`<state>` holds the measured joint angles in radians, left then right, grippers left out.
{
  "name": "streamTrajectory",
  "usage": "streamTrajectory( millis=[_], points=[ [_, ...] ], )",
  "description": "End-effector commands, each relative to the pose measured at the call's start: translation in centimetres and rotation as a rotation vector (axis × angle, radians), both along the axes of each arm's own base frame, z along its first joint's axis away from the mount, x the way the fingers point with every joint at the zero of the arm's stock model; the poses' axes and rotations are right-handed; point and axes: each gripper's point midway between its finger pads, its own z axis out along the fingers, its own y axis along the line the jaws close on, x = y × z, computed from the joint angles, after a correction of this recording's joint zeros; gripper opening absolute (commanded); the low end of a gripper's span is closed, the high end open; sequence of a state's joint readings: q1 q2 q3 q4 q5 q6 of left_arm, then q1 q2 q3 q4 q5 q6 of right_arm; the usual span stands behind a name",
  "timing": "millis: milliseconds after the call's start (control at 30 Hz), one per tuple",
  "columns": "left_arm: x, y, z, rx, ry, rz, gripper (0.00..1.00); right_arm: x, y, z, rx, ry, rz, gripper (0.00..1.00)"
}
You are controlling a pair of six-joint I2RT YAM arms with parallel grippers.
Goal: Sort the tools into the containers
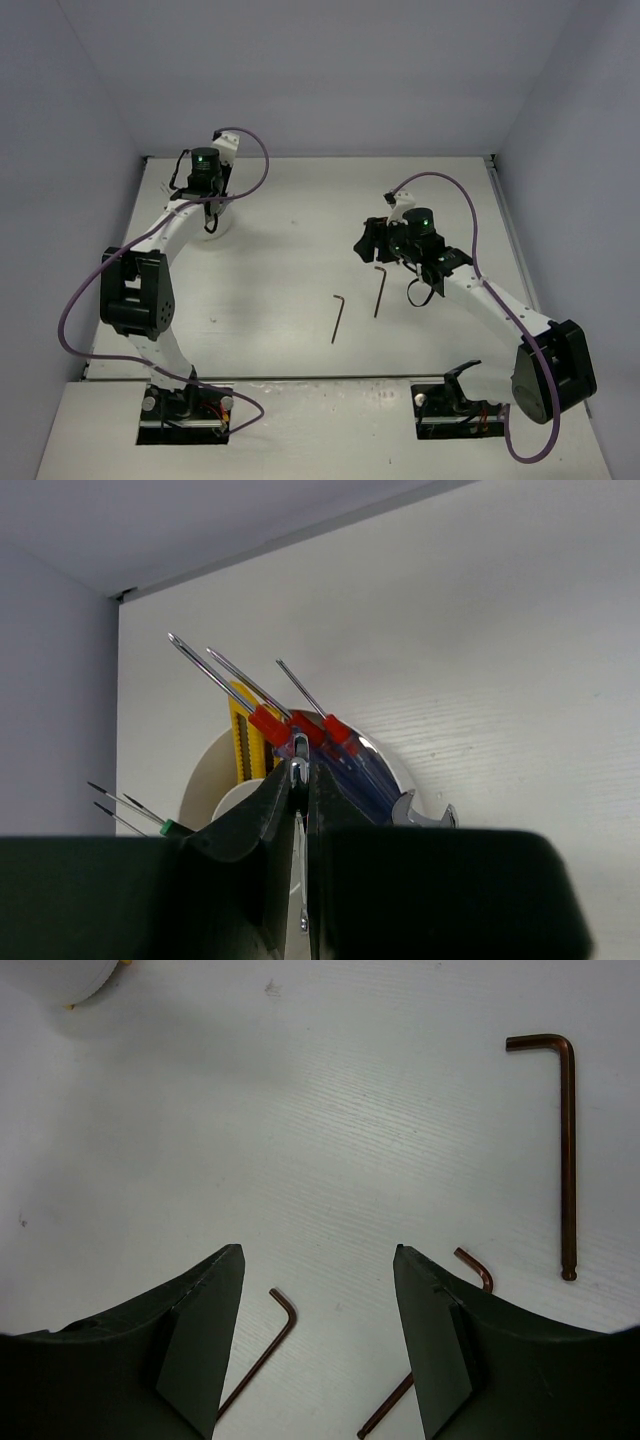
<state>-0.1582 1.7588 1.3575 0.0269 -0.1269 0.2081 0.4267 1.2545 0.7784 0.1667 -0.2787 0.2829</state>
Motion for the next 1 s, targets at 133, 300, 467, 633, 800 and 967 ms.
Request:
streamTrajectory(
  millis=[133, 300, 467, 633, 800, 967],
  points=[
    [1.8, -0.3, 2.0, -0.004, -0.123, -0.038, 0.11, 1.0, 0.1, 1.0, 0.002, -0.043, -0.003, 0.59],
    [1.1, -0.4, 2.0, -0.048, -0.125, -0.02, 0.38, 1.3, -0.9, 0.6, -0.023, -0.033, -0.057, 0.59],
    [-0.8, -0.5, 5.9, -0.103, -0.2, 0.011, 0.55, 1.3, -1.9, 0.1, -0.04, -0.011, -0.111, 0.59],
    [-4.5, -3.3, 10.8, -0.204, -0.239, 0.033, 0.62, 1.2, -3.1, 0.6, -0.044, -0.016, -0.17, 0.59],
    [-10.3, -9.2, 10.2, -0.297, -0.058, 0.037, 0.63, 0.8, -4.0, 0.7, -0.045, 0.004, -0.222, 0.59],
    [-16.0, -17.0, 6.4, -0.516, 0.135, -0.055, 0.62, 0.0, -5.5, 0.3, -0.072, 0.02, -0.279, 0.59]
  ],
)
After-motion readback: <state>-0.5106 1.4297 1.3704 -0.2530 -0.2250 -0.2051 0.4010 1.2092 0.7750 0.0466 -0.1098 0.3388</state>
